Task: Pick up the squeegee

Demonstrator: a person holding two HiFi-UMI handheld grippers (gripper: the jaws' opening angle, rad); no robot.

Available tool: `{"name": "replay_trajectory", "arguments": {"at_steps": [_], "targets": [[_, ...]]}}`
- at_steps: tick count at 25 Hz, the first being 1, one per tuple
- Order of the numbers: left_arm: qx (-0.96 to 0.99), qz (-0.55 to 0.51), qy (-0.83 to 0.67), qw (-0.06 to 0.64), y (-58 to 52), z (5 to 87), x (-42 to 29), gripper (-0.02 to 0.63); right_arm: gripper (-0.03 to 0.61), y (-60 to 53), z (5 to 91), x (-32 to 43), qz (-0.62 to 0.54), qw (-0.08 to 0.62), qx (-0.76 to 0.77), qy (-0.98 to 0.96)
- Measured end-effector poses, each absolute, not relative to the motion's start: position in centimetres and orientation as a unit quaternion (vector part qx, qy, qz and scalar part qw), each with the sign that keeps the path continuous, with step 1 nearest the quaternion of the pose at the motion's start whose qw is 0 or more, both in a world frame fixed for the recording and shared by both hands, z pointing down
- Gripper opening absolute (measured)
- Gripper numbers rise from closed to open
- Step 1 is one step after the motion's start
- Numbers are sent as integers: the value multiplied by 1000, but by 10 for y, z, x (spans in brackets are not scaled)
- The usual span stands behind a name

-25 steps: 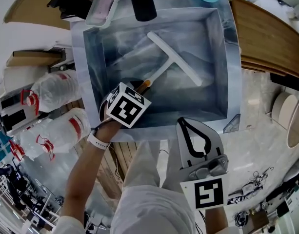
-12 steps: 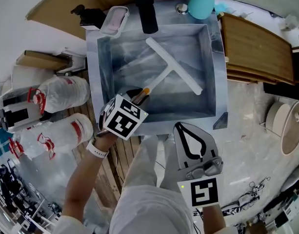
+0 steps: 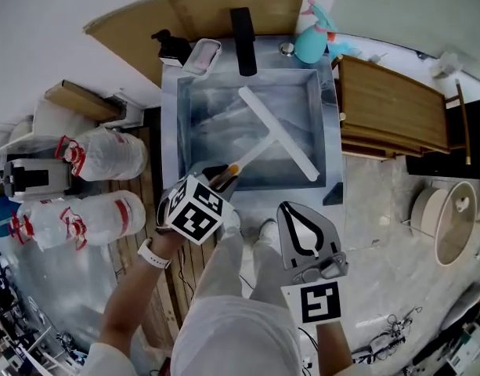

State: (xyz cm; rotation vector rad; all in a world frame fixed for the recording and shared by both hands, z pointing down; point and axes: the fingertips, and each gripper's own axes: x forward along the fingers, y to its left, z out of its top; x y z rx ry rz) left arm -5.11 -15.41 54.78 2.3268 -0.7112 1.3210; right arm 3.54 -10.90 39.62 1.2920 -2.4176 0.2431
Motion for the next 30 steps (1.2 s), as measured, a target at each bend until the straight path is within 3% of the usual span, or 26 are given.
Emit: {"name": "replay_trajectory", "arguments": {"at_steps": [18,30], "targets": [[841,271,-437,166,-102,352,-90,112,6,-64,291,40,33,138,508,-850],[826,143,-533,115,-74,272,-126,112,6,-56,276,63,45,115,564,-816]]}}
